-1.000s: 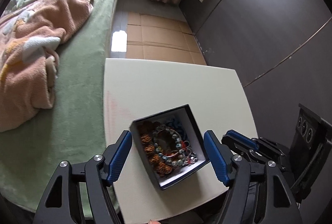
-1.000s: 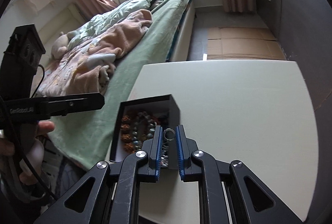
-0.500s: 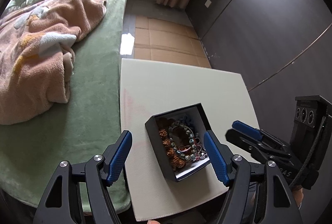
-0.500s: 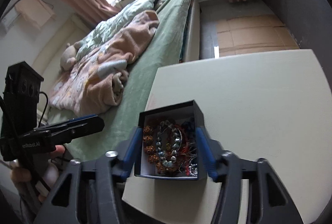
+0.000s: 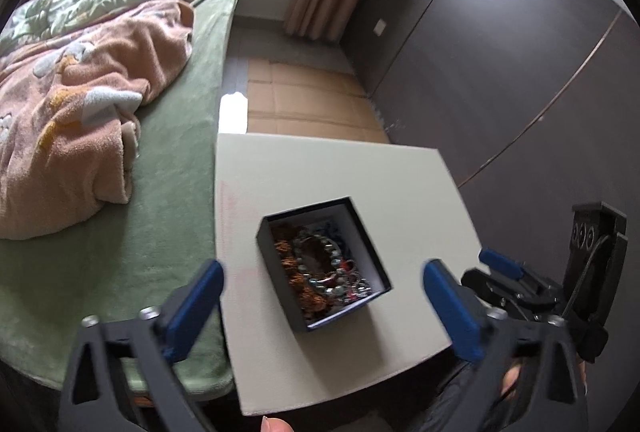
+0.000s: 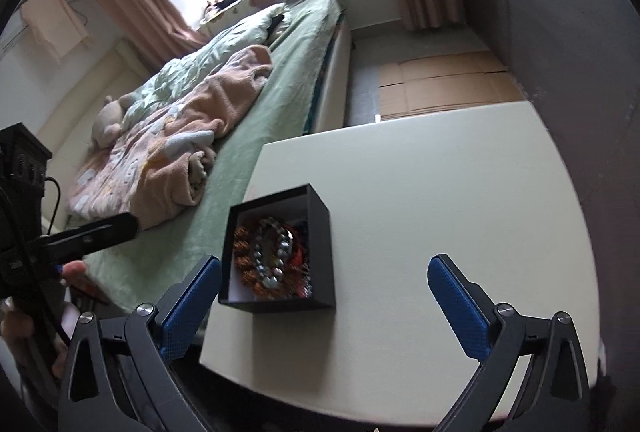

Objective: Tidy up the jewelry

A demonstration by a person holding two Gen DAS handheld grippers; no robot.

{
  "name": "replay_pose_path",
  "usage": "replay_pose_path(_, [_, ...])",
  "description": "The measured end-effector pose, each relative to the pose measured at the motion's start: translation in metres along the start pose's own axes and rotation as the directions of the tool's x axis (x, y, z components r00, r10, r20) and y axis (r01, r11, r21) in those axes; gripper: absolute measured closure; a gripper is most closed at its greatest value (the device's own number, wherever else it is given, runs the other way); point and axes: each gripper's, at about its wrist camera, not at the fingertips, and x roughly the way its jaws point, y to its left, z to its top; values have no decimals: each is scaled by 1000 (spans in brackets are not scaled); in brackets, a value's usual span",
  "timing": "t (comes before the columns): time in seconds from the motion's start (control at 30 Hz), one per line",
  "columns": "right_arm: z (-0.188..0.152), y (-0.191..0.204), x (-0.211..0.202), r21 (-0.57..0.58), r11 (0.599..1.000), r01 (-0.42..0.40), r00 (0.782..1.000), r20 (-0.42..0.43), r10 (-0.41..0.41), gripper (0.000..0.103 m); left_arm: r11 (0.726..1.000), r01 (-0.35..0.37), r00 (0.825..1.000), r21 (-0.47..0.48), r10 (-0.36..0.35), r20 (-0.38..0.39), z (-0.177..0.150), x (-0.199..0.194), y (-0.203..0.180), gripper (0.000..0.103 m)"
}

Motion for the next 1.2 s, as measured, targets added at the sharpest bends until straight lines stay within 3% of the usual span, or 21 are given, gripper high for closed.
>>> replay_pose_path(0.3, [-47,-11,-58,61,998,16,994,103,-23,0,999,12,998,47,-15,67,-28,-25,-31,1])
replay_pose_path(0.5, [-69,-12,-85,74,996,53,992,109,-61,0,989,-46,991,137,28,130,-52,-50,-61,1])
replay_pose_path(0.67, [-80,-4,-119,66,995,72,984,156,-82,0,987,-65,984,145,40,173,-69,-71,-75,1])
replay_pose_path(0.97, [-110,8,-160,55,992,116,978,169,-124,0,971,-120,972,206,73,223,-106,-105,-108,1])
replay_pose_path(1.2, [-124,15,-186,57,988,144,970,192,-152,0,933,-184,953,310,92,289,-132,-133,-140,1])
